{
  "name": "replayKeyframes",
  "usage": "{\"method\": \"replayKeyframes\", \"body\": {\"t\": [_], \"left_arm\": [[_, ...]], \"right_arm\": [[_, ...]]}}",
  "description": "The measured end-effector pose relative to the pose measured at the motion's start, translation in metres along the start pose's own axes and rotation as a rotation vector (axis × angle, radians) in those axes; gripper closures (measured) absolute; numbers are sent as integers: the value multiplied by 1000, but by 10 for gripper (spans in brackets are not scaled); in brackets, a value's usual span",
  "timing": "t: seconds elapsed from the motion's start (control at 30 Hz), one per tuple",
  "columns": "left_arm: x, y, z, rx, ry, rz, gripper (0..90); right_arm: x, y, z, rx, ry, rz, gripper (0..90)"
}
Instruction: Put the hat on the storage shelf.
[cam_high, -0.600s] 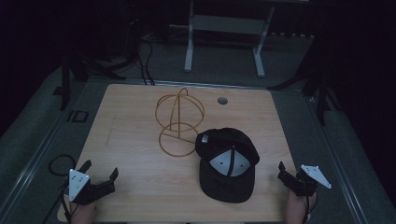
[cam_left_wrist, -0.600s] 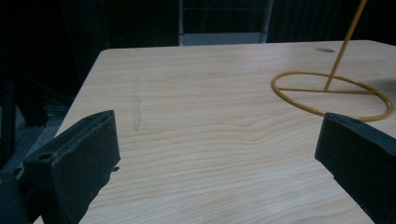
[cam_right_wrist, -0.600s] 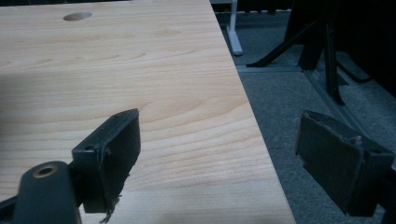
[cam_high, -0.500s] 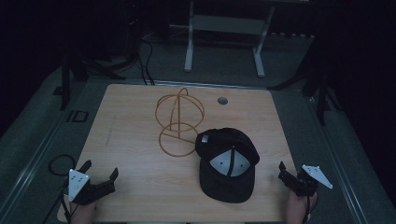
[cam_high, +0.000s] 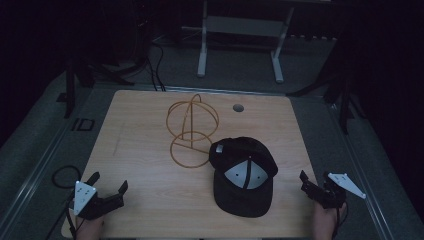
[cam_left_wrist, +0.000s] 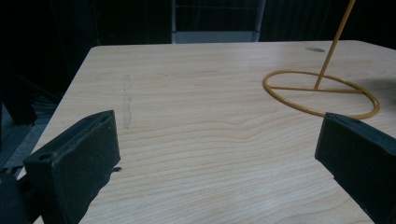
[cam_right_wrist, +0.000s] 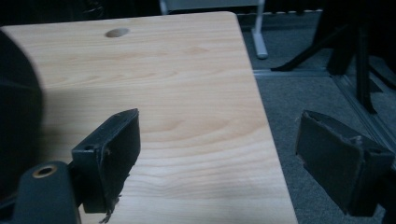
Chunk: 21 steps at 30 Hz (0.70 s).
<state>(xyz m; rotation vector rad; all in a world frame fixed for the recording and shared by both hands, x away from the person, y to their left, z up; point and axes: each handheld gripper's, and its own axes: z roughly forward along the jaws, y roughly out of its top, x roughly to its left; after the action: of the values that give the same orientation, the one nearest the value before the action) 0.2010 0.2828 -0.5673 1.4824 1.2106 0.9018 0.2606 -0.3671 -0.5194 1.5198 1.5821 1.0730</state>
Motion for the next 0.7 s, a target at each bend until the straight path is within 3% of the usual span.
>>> {"method": "replayKeyframes", "body": {"t": [0.23, 0.5, 0.63, 0.7], "left_arm": [[0, -1, 1, 5, -3, 4, 2], [0, 0, 1, 9, -10, 10, 2], [-4, 0, 1, 16, -1, 62, 2], [-5, 0, 1, 12, -8, 62, 2]], "right_arm": [[21, 32, -16, -1, 96, -90, 136], [44, 64, -29, -8, 258, -101, 127], [57, 76, -31, -5, 301, -134, 125], [64, 82, -32, 2, 318, -154, 122]]}}
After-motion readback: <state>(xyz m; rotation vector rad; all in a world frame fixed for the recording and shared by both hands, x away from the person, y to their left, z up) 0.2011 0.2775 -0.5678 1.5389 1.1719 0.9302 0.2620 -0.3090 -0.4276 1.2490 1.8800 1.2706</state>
